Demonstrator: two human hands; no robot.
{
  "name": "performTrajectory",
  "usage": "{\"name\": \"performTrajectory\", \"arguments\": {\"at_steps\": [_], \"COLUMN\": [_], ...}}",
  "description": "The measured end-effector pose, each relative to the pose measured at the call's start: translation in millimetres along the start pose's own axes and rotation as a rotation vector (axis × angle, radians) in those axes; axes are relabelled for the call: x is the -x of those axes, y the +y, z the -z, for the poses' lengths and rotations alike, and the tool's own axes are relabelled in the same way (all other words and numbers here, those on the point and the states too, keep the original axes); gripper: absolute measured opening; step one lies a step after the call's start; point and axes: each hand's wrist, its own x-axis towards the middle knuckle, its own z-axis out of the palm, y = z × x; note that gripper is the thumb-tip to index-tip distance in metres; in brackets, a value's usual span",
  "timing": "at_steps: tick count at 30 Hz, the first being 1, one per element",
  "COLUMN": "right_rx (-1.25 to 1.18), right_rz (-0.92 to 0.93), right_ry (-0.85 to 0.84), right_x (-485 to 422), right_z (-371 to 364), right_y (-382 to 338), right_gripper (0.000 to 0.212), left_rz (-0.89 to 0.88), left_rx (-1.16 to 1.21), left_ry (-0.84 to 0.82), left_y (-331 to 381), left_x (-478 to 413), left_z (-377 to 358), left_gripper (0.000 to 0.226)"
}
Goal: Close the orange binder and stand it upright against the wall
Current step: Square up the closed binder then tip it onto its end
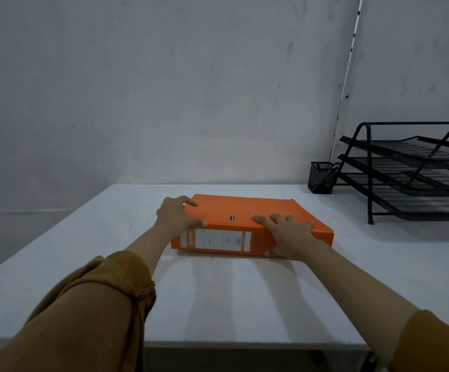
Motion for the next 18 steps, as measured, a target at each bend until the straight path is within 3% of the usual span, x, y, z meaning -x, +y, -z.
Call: {"name": "performTrajectory", "arguments": {"at_steps": [7, 18], "right_rx": [-0.218, -0.723], "right_rz": [-0.012, 0.077], "right_ry": [0.056, 0.212], "right_x": [7, 11], "right_z": [16, 32], "right_y": [3, -31], "right_gripper": [0.086, 0.083], "left_rz": [-0.093, -0.330], "left_rx": [-0.037, -0.362], "left_ry": [0.095, 0.195], "left_y": [42, 130], "left_x": [1, 12], "left_z": [34, 109], "left_gripper": [0.057, 0.056]}}
